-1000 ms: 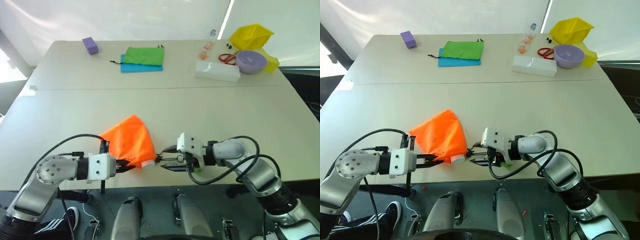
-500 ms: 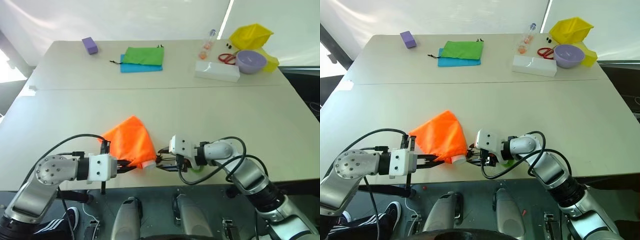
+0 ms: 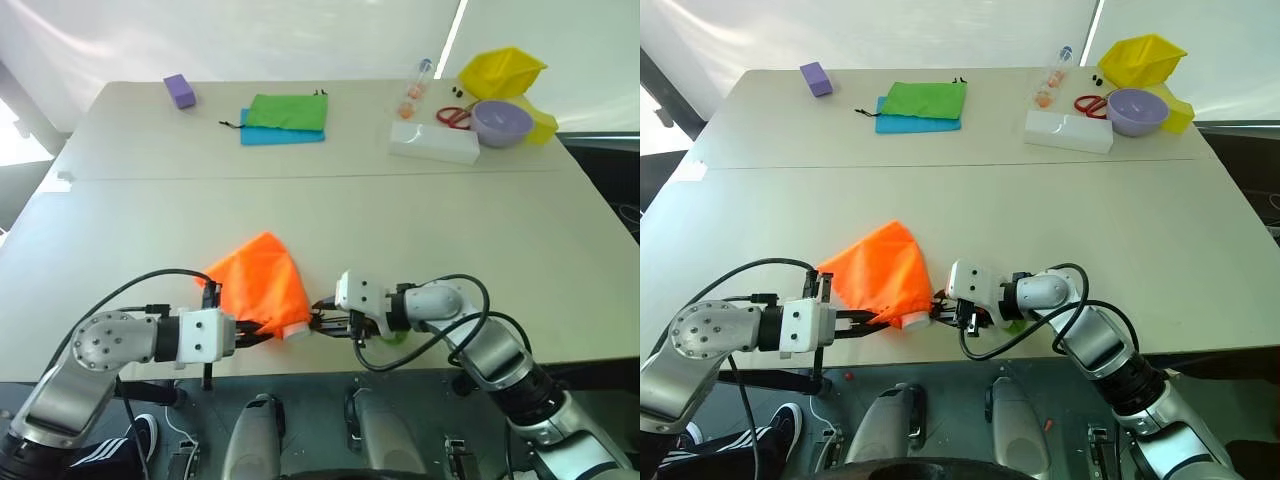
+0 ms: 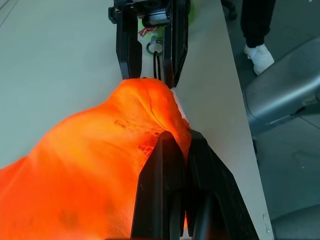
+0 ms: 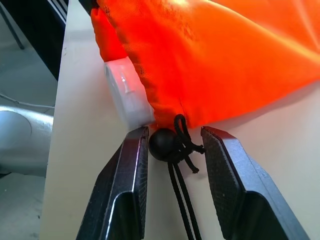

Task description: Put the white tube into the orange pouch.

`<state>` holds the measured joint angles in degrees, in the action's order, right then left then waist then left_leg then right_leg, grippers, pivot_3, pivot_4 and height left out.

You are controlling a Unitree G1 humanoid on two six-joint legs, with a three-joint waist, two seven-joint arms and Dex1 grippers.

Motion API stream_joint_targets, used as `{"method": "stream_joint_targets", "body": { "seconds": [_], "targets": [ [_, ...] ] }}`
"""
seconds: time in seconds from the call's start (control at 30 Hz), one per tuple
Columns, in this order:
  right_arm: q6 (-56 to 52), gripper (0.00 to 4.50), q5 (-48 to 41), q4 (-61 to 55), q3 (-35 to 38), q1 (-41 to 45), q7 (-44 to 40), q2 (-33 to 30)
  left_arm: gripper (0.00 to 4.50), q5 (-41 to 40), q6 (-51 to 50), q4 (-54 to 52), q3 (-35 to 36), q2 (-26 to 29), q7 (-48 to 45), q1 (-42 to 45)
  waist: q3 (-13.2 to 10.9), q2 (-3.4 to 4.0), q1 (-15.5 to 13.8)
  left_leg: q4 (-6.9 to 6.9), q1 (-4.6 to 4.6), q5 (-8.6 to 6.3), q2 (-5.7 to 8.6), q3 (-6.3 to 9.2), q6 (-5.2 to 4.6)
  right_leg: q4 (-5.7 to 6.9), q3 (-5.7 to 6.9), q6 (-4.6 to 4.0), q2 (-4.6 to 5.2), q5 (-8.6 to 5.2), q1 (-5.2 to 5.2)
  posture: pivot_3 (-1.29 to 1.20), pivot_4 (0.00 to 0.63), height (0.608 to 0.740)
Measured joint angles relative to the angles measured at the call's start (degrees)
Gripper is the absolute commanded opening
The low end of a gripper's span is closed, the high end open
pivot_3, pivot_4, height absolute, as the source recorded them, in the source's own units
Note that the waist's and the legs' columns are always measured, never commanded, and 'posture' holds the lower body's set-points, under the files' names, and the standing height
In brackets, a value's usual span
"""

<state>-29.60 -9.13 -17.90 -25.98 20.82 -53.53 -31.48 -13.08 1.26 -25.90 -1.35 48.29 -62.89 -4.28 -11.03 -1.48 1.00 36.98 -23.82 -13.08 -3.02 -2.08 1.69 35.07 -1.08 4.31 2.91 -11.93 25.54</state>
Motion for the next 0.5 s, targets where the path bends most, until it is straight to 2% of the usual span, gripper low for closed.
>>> {"method": "stream_joint_targets", "body": {
  "seconds": [0.13,0.3,0.5],
  "targets": [
    [0.04,1.74,-0.38,0.00,1.30,-0.22,-1.05,-1.87,0.00,0.02,0.62,0.36,0.00,-0.06,0.00,-0.19,0.00,0.00,-0.04,0.00,0.00,0.00,0.00,0.00,0.00,0.00,0.00,0.00,0.00,0.00,0.00,0.00,0.150,0.740],
    [-0.44,1.74,-3.73,-0.04,6.99,-0.78,-1.95,-2.91,0.00,0.06,0.68,0.53,0.02,-0.77,1.06,-0.48,0.00,0.00,-0.08,0.01,0.00,0.00,0.00,0.00,0.00,0.00,0.00,0.00,0.00,0.00,-0.01,0.00,0.150,0.740],
    [-0.38,1.74,-5.15,-0.04,11.16,-1.67,-1.61,-3.50,0.00,6.48,9.51,8.22,0.04,-7.66,9.35,2.76,0.01,-0.01,-0.25,0.05,0.05,0.01,0.01,0.04,-0.01,0.04,0.00,0.01,-0.04,0.00,-0.09,0.00,0.150,0.740]
  ]
}}
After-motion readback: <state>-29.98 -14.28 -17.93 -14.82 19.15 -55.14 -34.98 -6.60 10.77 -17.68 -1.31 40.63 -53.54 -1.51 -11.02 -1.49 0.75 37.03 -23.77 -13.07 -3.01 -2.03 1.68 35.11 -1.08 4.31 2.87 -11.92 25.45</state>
